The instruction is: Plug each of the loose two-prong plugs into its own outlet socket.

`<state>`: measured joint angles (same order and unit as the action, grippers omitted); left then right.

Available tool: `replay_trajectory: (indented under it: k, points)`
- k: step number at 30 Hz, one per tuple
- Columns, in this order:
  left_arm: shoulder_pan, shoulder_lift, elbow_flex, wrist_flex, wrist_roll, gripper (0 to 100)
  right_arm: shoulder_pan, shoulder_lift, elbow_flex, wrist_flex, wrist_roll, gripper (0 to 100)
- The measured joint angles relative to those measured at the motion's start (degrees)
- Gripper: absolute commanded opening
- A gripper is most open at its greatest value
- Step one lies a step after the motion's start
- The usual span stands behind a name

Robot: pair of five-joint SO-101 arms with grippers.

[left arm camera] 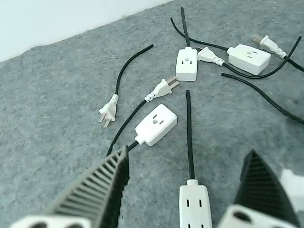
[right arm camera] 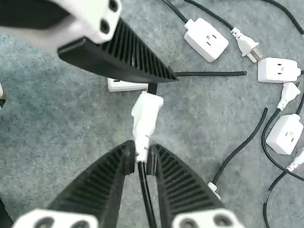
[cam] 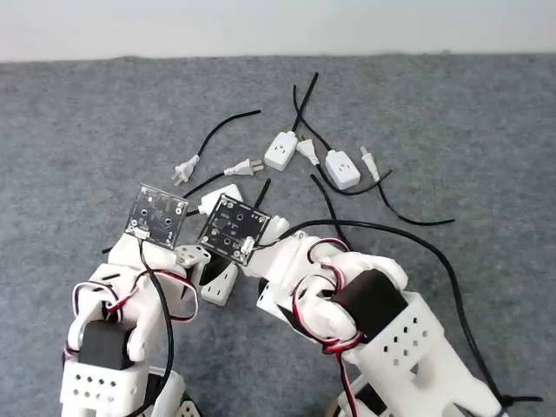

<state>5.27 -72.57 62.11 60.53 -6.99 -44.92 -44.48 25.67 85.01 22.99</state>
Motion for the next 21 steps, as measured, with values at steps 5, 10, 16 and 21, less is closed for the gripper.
replay_trajectory:
  k: [5,10,16,21]
  points:
    - [0.0,0.0,0.0,0.0,0.0,37,0.0,0.0,0.0,0.0,0.0,0.9]
    - [-0.1,0.0,1.6,-0.1,0.2,37,0.0,0.0,0.0,0.1,0.0,0.9]
    - [-0.2,-0.1,4.1,-1.7,0.0,37,0.2,0.0,0.0,0.1,0.0,0.9]
    - [-0.4,-0.1,4.7,-2.0,0.0,37,0.1,0.0,0.0,0.1,0.0,0.9]
